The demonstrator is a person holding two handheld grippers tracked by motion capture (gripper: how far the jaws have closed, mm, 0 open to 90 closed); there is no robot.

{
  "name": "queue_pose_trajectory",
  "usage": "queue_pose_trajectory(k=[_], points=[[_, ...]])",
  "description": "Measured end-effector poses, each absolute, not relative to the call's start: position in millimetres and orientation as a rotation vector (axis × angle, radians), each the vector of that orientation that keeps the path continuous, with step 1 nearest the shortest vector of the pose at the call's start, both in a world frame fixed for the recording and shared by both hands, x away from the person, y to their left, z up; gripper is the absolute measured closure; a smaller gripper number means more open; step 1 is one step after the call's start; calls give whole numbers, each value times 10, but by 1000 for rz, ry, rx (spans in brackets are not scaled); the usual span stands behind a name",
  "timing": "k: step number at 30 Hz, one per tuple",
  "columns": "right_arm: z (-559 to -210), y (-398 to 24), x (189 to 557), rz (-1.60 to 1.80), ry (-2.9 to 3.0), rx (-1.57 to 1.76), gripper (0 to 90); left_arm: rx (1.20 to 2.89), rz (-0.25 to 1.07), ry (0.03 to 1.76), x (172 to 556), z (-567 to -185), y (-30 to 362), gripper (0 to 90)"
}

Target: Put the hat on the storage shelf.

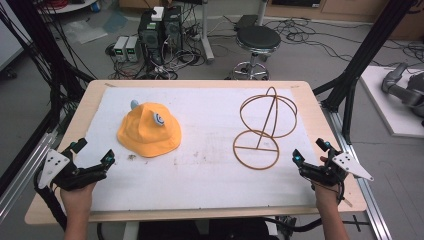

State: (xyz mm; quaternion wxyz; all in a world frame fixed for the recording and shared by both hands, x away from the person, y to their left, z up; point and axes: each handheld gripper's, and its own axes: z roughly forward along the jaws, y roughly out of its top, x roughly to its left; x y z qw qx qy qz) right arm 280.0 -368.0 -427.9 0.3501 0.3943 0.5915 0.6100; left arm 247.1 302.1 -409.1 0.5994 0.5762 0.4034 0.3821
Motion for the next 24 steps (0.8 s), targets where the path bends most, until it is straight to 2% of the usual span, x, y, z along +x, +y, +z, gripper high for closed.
queue_pose_trajectory(k=[17, 24], points=[[-4284, -3705, 2776, 1576, 1534, 1026, 23, 1343, 860, 902, 2541, -4071, 2965, 18], [-4289, -3724, 2763, 1566, 1534, 1025, 22, 1419, 829, 886, 2678, -4024, 2870, 18]])
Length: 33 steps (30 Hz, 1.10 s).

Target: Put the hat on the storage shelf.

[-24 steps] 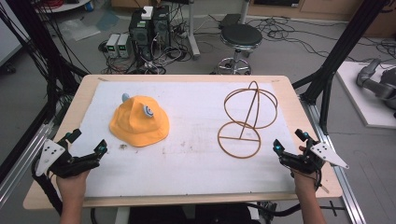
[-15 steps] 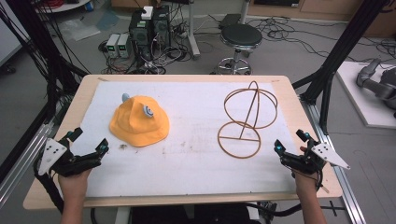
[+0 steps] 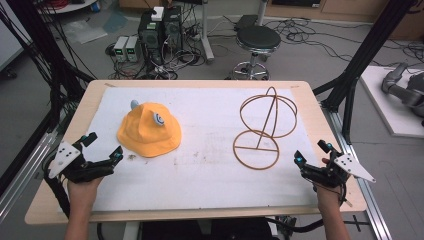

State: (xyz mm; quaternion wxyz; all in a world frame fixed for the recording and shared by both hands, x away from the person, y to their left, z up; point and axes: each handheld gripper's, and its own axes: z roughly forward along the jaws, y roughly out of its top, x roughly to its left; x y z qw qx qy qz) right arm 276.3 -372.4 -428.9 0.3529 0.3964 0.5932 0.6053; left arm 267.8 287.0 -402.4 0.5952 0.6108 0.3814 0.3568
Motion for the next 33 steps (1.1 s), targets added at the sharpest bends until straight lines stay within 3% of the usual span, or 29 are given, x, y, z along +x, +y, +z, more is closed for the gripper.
queue_pose_trajectory(k=[20, 33], points=[[-4298, -3750, 2724, 1574, 1539, 1029, 22, 1531, 852, 951, 3156, -3985, 2547, 18], [-4297, -3709, 2739, 1571, 1554, 1024, 23, 1631, 788, 1002, 3481, -3997, 2389, 21]])
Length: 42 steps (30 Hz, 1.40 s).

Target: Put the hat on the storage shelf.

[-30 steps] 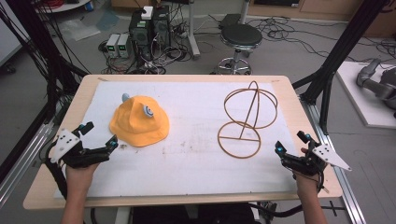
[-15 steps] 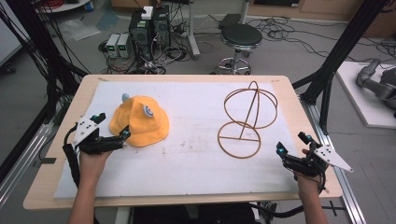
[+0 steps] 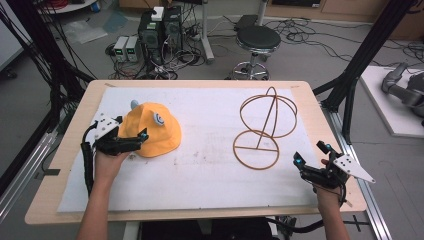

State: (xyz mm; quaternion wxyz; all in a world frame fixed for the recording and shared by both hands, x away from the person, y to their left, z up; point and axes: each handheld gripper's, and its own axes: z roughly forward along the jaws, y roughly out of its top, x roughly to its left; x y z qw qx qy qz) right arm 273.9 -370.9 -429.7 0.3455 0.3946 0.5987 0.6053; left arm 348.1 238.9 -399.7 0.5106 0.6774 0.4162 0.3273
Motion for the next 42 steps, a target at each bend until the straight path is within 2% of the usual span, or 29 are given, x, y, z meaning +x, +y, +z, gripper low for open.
queue_pose_trajectory(k=[6, 9, 16, 17, 26, 28, 33, 42], points=[[-4302, -3710, 2744, 1574, 1554, 1028, 23, 1640, 761, 1038, 3607, -4098, 2390, 134], [-4306, -3708, 2750, 1572, 1560, 1023, 23, 1641, 750, 1040, 3634, -4120, 2397, 224], [-4307, -3696, 2752, 1570, 1563, 1020, 23, 1643, 721, 1047, 3662, -4146, 2416, 332], [-4307, -3689, 2751, 1570, 1565, 1025, 23, 1644, 708, 1039, 3667, -4153, 2405, 378], [-4311, -3676, 2757, 1556, 1576, 1020, 23, 1624, 706, 1075, 3693, -4176, 2379, 515], [-4311, -3672, 2757, 1557, 1576, 1024, 23, 1628, 705, 1079, 3691, -4179, 2373, 593], [-4312, -3665, 2758, 1552, 1583, 1020, 24, 1629, 660, 1099, 3694, -4187, 2352, 855], [-4312, -3662, 2760, 1552, 1584, 1014, 24, 1613, 686, 1071, 3644, -4137, 2346, 880]])
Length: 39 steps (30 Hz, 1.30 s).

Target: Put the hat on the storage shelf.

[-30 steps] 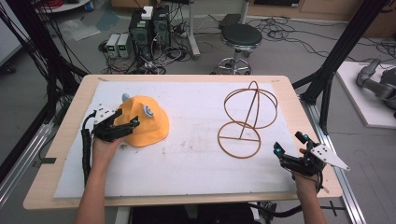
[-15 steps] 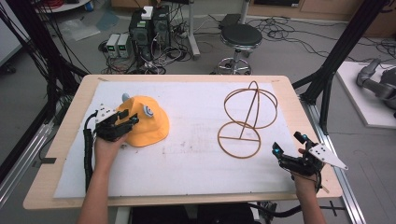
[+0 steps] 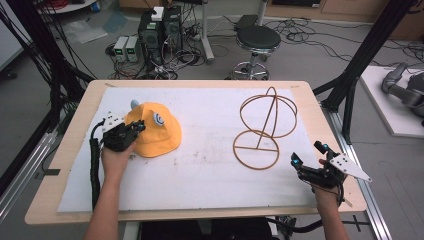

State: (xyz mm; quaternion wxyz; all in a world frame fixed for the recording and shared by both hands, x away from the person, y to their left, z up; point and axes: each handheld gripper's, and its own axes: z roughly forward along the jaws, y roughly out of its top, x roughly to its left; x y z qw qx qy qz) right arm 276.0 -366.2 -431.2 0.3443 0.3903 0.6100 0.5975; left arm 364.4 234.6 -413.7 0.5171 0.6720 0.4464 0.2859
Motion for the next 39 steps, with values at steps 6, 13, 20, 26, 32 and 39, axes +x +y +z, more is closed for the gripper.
queue_pose_trajectory(k=[6, 13, 20, 26, 32, 39], points=[[-4311, -3659, 2763, 1551, 1585, 1011, 24, 1548, 701, 1034, 3580, -4055, 2343, 881], [-4310, -3659, 2761, 1552, 1585, 1014, 24, 1469, 724, 988, 3500, -3869, 2369, 883], [-4309, -3655, 2760, 1557, 1587, 1009, 24, 1422, 734, 909, 3444, -3613, 2268, 883], [-4310, -3653, 2760, 1558, 1589, 1010, 24, 1388, 736, 830, 3407, -3373, 2120, 883], [-4310, -3644, 2761, 1558, 1592, 1005, 24, 1365, 726, 752, 3391, -3122, 1942, 883], [-4308, -3646, 2760, 1558, 1595, 1004, 24, 1363, 731, 683, 3380, -2888, 1768, 883]])
